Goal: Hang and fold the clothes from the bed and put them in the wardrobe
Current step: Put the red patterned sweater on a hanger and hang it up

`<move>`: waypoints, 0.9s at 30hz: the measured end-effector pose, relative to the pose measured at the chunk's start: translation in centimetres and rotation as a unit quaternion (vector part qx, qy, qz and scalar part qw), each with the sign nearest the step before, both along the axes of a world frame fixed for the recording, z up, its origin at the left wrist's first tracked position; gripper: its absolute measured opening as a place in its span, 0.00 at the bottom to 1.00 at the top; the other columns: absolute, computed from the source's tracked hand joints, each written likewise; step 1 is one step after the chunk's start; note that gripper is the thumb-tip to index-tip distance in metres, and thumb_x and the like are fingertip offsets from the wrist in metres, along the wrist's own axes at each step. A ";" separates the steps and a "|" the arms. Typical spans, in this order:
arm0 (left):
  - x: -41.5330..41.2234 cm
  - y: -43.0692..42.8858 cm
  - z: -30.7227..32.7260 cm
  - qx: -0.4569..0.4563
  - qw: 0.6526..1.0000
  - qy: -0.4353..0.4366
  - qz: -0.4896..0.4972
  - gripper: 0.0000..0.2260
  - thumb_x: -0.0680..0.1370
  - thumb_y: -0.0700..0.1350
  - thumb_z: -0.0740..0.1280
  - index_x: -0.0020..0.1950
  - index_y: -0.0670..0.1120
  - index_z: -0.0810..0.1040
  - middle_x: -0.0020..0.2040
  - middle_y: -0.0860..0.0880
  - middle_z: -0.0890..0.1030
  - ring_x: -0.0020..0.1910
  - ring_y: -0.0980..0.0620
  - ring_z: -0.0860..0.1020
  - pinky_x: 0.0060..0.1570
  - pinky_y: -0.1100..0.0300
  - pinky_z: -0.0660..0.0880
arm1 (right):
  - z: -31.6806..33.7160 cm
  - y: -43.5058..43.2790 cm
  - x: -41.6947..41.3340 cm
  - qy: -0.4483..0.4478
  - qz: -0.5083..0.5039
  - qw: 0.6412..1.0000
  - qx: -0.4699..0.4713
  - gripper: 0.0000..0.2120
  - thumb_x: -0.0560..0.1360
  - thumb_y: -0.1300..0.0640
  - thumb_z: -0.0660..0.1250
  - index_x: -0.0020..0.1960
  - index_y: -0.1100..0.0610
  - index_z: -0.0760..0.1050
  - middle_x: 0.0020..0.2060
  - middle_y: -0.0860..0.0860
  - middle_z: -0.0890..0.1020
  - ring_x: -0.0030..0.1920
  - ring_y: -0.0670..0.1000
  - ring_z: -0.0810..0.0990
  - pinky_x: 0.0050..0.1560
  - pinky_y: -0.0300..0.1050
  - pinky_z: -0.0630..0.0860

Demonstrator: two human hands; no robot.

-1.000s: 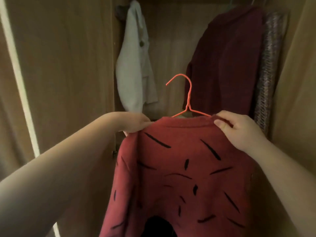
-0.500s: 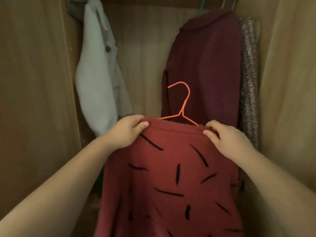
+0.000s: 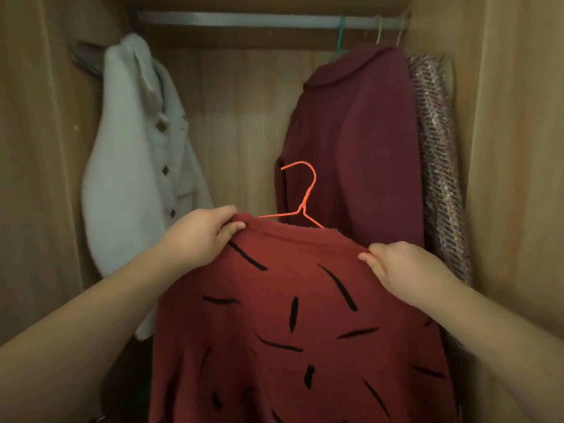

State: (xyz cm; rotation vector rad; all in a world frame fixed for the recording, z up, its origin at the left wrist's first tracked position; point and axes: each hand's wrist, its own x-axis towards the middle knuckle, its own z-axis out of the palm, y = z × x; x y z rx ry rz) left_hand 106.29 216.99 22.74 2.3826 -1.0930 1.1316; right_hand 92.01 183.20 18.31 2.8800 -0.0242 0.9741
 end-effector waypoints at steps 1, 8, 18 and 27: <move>0.2 -0.5 0.8 0.002 1.000 -0.018 0.010 0.25 0.76 0.66 0.49 0.46 0.47 0.73 0.39 0.44 0.81 0.42 0.40 0.80 0.37 0.51 0.74 | 0.2 -0.4 0.8 0.006 0.011 1.000 -0.018 0.19 0.78 0.37 0.49 0.38 0.48 0.64 0.37 0.55 0.82 0.41 0.60 0.82 0.39 0.52 0.74; 2.5 -4.3 4.7 0.005 0.994 -0.068 0.082 0.14 0.82 0.56 0.59 0.48 0.45 0.70 0.43 0.42 0.81 0.46 0.37 0.80 0.38 0.50 0.70 | 4.8 -3.3 6.7 -0.025 0.054 0.998 0.023 0.13 0.81 0.43 0.51 0.45 0.49 0.67 0.43 0.51 0.81 0.46 0.59 0.81 0.44 0.54 0.76; 5.4 -6.7 11.7 0.068 0.991 -0.051 0.102 0.13 0.84 0.56 0.54 0.48 0.48 0.67 0.46 0.43 0.80 0.49 0.41 0.78 0.42 0.53 0.67 | 12.0 -3.1 12.4 -0.168 0.070 0.983 0.012 0.15 0.80 0.40 0.51 0.47 0.50 0.68 0.38 0.51 0.82 0.43 0.62 0.81 0.38 0.52 0.73; 14.2 -9.5 19.2 0.043 0.998 -0.017 0.033 0.11 0.84 0.56 0.54 0.50 0.50 0.64 0.45 0.48 0.76 0.49 0.42 0.78 0.44 0.53 0.69 | 20.6 -3.2 16.0 -0.211 0.030 0.973 -0.088 0.11 0.78 0.41 0.53 0.53 0.46 0.66 0.44 0.48 0.82 0.47 0.59 0.82 0.43 0.53 0.77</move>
